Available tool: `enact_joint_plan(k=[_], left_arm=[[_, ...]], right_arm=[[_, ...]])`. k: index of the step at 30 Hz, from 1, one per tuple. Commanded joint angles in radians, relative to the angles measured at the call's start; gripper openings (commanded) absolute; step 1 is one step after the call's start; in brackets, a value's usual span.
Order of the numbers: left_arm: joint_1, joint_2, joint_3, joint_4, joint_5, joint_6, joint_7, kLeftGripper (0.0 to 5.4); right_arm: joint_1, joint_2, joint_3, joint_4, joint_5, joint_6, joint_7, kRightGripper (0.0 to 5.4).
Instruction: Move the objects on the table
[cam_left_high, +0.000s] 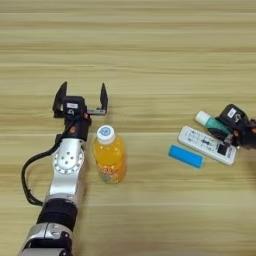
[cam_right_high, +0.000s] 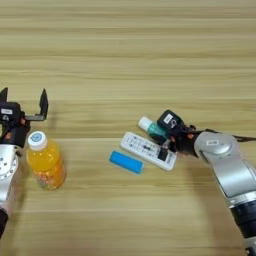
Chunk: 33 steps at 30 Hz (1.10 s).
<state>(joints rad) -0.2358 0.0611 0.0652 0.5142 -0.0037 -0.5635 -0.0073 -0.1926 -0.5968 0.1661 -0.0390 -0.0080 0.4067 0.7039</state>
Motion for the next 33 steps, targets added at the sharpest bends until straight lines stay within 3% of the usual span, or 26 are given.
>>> enact_joint_plan(k=[1, 11, 12, 28, 33], left_arm=[[-0.015, 0.010, 0.002, 0.012, 0.005, -0.009, -0.006, 5.40], [-0.019, 0.011, 0.005, 0.021, 0.004, -0.011, -0.009, 5.40], [-0.020, 0.011, 0.005, 0.022, 0.004, -0.012, -0.009, 5.40], [-0.031, 0.011, 0.008, 0.043, 0.005, -0.019, -0.010, 5.40], [-0.033, 0.011, 0.008, 0.046, 0.006, -0.022, -0.009, 5.40]], right_arm=[[0.014, -0.025, 0.008, -0.020, -0.017, -0.013, 0.010, 1.69], [0.025, -0.032, 0.001, -0.049, -0.016, -0.015, 0.022, 1.69], [0.025, -0.031, 0.000, -0.054, -0.016, -0.013, 0.023, 2.06], [-0.006, -0.028, -0.026, -0.119, 0.012, 0.019, 0.031, 3.66], [-0.023, -0.010, -0.057, -0.152, 0.059, 0.037, 0.034, 4.21]])
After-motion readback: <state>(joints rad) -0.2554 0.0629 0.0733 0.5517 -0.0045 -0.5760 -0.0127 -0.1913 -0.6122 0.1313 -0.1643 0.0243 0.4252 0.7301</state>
